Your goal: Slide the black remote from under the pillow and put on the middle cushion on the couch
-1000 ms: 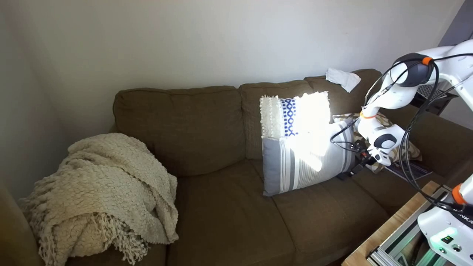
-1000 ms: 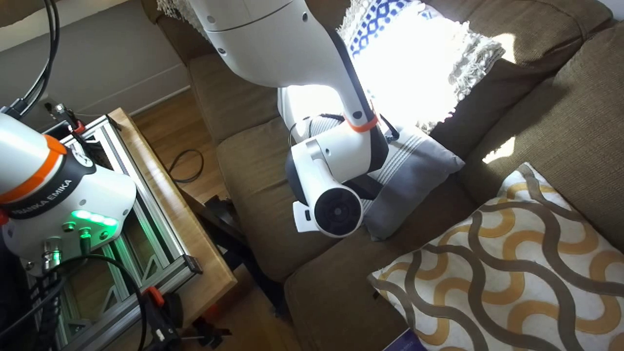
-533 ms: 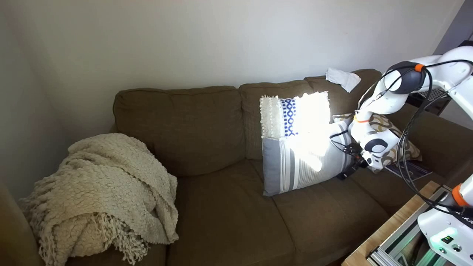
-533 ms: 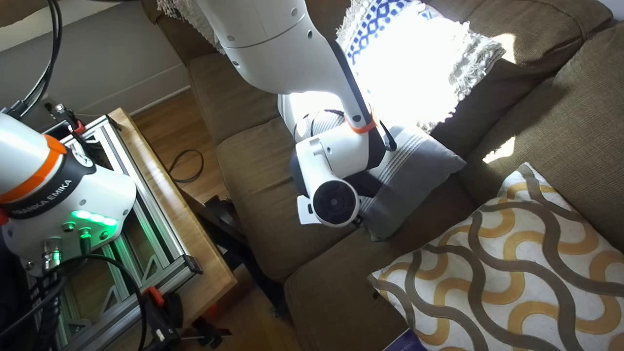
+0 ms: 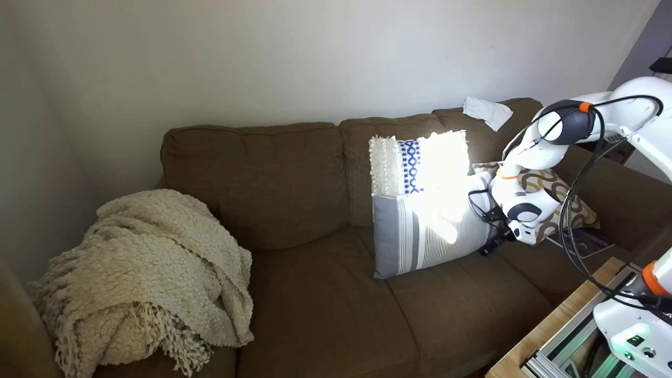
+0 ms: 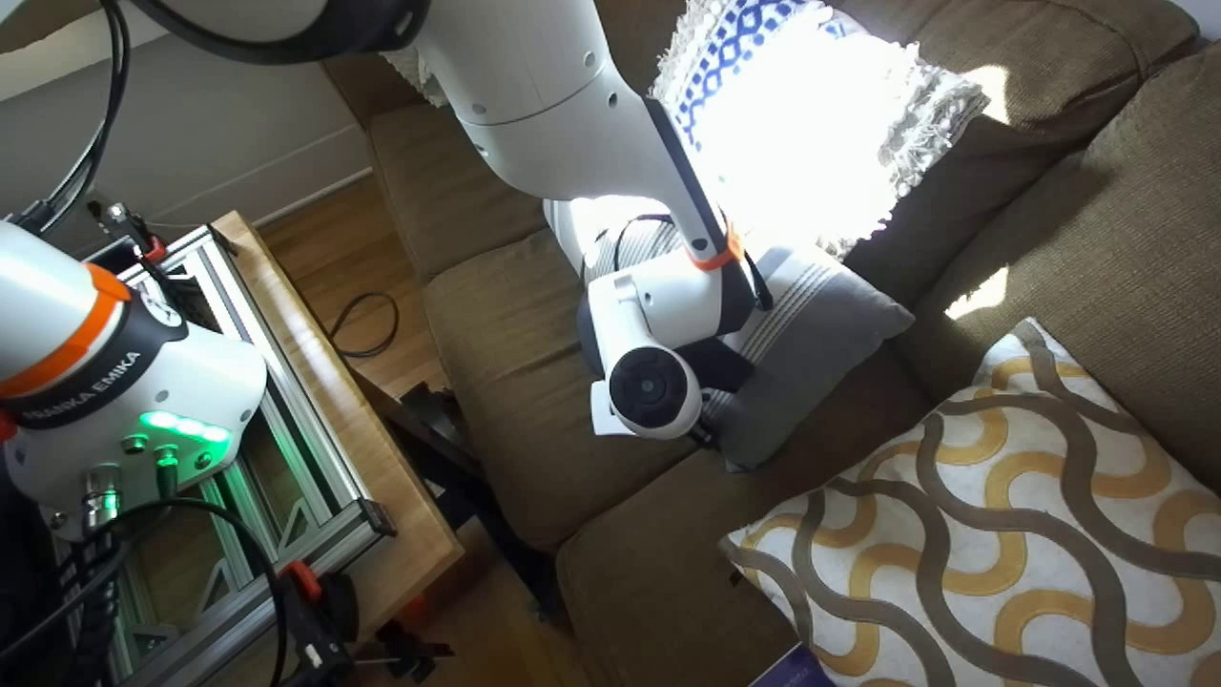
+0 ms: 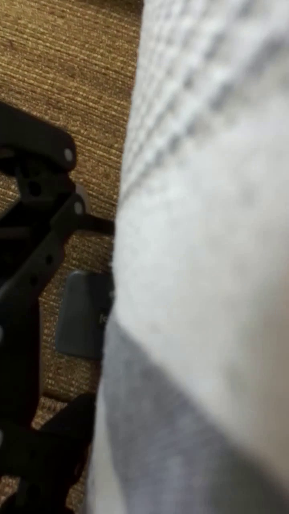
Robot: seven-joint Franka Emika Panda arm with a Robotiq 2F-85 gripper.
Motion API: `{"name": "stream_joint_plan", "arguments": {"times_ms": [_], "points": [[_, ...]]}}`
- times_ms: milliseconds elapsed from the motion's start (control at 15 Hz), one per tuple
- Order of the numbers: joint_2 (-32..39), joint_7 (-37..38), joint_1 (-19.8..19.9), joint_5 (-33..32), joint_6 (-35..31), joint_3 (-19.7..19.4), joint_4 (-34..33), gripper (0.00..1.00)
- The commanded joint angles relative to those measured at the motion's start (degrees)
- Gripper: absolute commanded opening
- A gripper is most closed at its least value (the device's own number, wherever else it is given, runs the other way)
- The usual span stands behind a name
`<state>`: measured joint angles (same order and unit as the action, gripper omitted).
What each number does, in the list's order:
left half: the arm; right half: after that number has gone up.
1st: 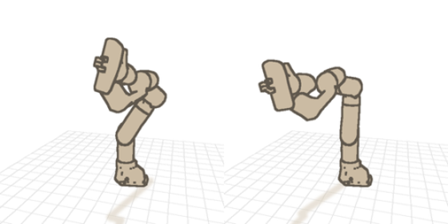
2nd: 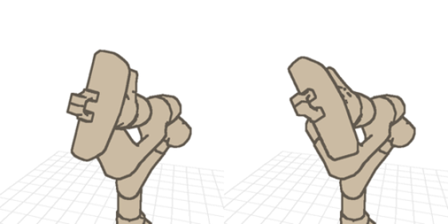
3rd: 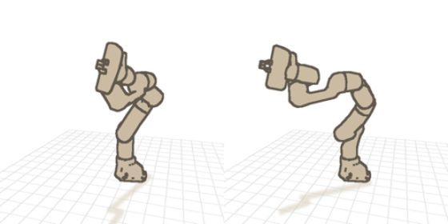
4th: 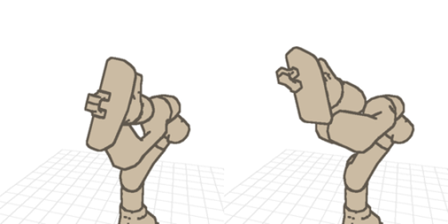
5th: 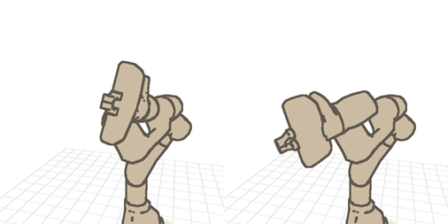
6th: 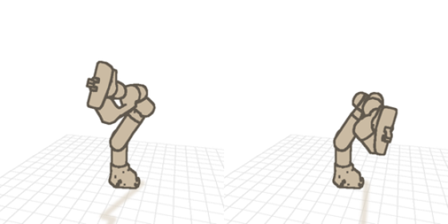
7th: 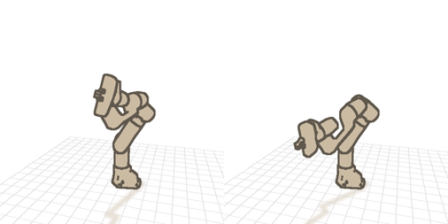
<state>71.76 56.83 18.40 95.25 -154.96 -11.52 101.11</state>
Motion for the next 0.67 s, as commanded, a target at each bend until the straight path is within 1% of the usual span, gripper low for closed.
{"name": "stream_joint_plan", "arguments": {"times_ms": [0, 200, 400, 600], "points": [[2.47, -1.35, -0.13, 3.19, -2.51, 0.54, -3.40, 0.74], [2.42, -2.94, 0.04, 4.64, -3.11, 0.73, -3.83, 0.49], [2.47, -2.82, 0.13, 4.62, -2.56, 0.70, -3.75, 0.27], [0.25, -1.91, 0.78, 1.43, 0.70, 0.55, -0.48, 0.27]]}}
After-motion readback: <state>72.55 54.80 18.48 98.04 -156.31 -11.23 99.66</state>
